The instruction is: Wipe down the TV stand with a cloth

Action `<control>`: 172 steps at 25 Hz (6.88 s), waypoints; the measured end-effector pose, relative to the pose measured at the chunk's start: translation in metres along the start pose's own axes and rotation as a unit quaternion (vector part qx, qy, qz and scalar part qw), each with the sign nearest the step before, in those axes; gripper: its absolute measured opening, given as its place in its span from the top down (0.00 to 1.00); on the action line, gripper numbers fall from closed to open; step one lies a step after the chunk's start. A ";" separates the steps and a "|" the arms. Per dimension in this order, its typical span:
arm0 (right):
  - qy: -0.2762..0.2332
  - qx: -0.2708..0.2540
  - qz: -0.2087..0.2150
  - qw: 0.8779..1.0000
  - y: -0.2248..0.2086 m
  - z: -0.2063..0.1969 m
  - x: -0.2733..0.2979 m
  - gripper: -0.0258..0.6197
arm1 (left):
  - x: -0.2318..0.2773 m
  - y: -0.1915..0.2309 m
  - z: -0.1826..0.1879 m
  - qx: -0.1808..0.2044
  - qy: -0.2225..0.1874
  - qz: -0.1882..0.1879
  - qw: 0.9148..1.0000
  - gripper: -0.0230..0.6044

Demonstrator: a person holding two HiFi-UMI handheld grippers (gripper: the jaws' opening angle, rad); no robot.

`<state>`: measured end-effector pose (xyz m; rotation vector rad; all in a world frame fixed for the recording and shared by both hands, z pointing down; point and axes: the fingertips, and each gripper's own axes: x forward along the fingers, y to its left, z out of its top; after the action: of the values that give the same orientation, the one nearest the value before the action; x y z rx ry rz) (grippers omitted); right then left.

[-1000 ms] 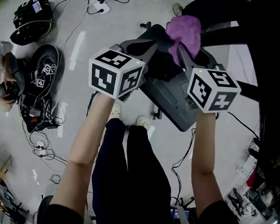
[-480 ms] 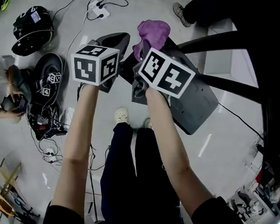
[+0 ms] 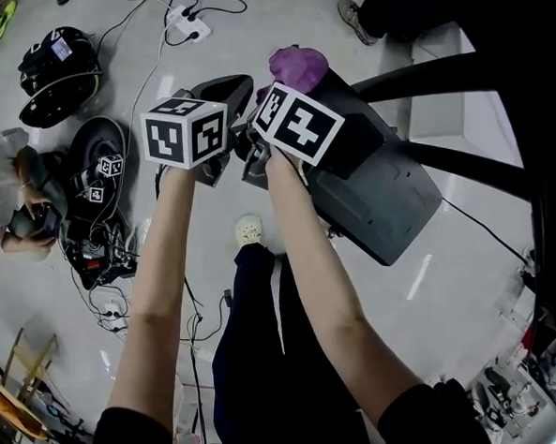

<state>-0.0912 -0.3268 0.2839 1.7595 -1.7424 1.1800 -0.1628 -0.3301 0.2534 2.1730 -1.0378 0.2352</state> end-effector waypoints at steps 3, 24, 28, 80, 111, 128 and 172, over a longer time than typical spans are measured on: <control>-0.001 0.026 -0.024 0.999 -0.013 0.000 0.000 0.82 | 0.005 -0.004 -0.003 0.000 0.007 -0.006 1.000 0.96; -0.038 0.115 -0.155 0.980 -0.048 -0.009 -0.019 0.82 | 0.015 -0.005 -0.002 0.020 0.020 -0.017 0.999 0.96; -0.055 0.121 -0.157 0.979 -0.041 -0.009 -0.030 0.82 | 0.003 0.000 -0.008 0.011 0.021 -0.014 1.000 0.96; -0.010 -0.005 0.116 0.993 -0.025 -0.048 -0.153 0.82 | -0.056 -0.116 -0.006 0.055 0.001 -0.023 0.998 0.96; 0.010 -0.523 0.151 0.839 -0.158 0.048 -0.100 0.82 | -0.005 -0.195 -0.007 0.070 0.007 -0.067 0.995 0.96; 0.101 -0.667 0.221 0.704 -0.141 0.007 -0.046 0.82 | -0.004 -0.183 -0.026 0.073 0.027 -0.066 0.995 0.96; 0.176 -0.466 0.114 0.860 -0.290 -0.026 -0.108 0.82 | 0.019 -0.279 -0.094 0.066 0.049 -0.099 0.992 0.96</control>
<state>0.1909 -0.1974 0.2945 0.7249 -1.8393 0.4926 0.0682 -0.1597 0.1851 2.3392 -0.7643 0.3224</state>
